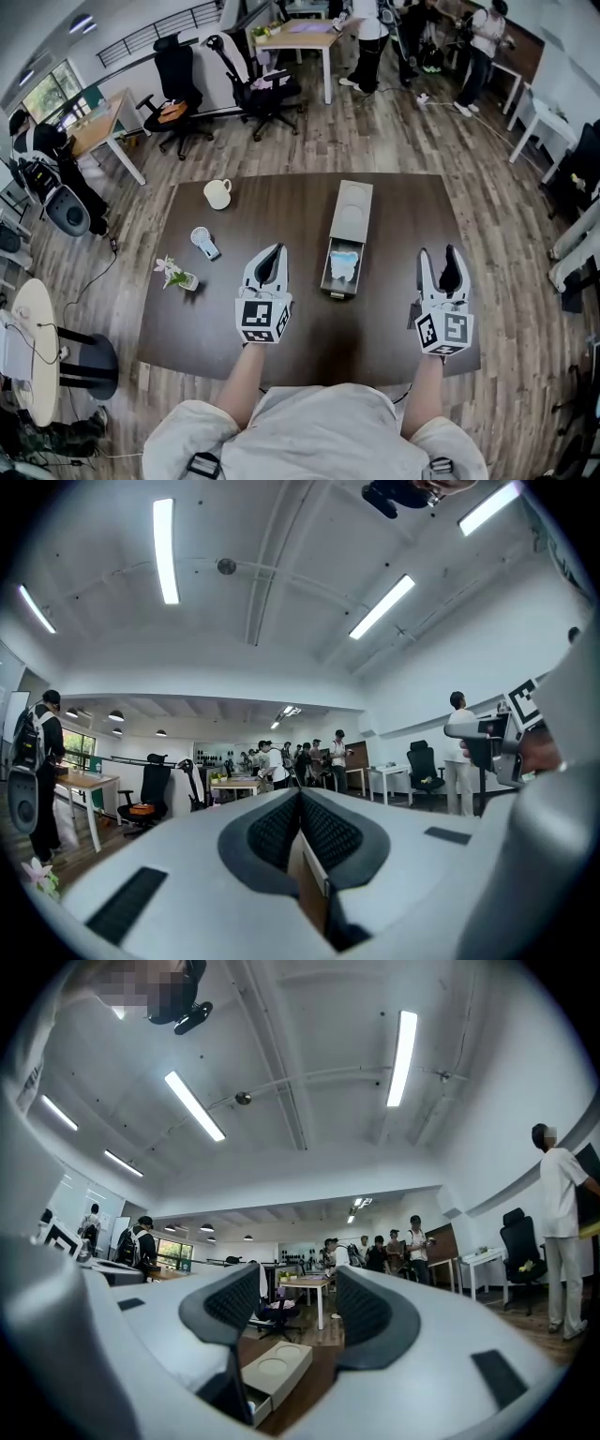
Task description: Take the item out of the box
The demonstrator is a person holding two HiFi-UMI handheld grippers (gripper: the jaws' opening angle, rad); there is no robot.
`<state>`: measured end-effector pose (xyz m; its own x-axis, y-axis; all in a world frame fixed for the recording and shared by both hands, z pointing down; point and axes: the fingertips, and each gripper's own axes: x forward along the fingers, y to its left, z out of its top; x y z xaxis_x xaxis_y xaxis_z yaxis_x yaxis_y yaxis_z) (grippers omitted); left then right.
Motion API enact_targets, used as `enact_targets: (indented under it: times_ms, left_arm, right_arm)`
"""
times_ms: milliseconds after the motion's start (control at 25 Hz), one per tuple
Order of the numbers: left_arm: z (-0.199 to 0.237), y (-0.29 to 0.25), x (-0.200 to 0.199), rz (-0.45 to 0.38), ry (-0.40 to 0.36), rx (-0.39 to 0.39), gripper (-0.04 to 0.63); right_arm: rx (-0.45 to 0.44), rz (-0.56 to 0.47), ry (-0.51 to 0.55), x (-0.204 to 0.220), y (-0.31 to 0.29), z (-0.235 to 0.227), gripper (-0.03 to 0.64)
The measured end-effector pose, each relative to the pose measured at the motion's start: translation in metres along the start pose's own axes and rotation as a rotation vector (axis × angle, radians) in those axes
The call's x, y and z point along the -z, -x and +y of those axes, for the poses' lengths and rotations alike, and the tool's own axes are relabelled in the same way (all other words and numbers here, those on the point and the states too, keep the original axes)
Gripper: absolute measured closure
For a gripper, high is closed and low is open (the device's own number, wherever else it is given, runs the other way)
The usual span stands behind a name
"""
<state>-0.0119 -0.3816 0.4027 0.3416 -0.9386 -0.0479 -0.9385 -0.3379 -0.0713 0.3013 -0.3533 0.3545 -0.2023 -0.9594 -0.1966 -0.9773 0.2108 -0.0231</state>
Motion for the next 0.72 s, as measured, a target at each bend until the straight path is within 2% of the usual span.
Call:
enact_targets:
  times_ms: [400,720]
  left_arm:
    - [-0.004,-0.023,-0.001,0.009,-0.015,-0.078,0.592]
    - [0.014,-0.025,0.017,0.02,-0.038,-0.053,0.592]
  right_arm:
    - [-0.079,0.039,-0.033,0.02,-0.043,-0.024,0.37]
    - [-0.09,0.053,-0.023,0.041,-0.062,0.003,0.368]
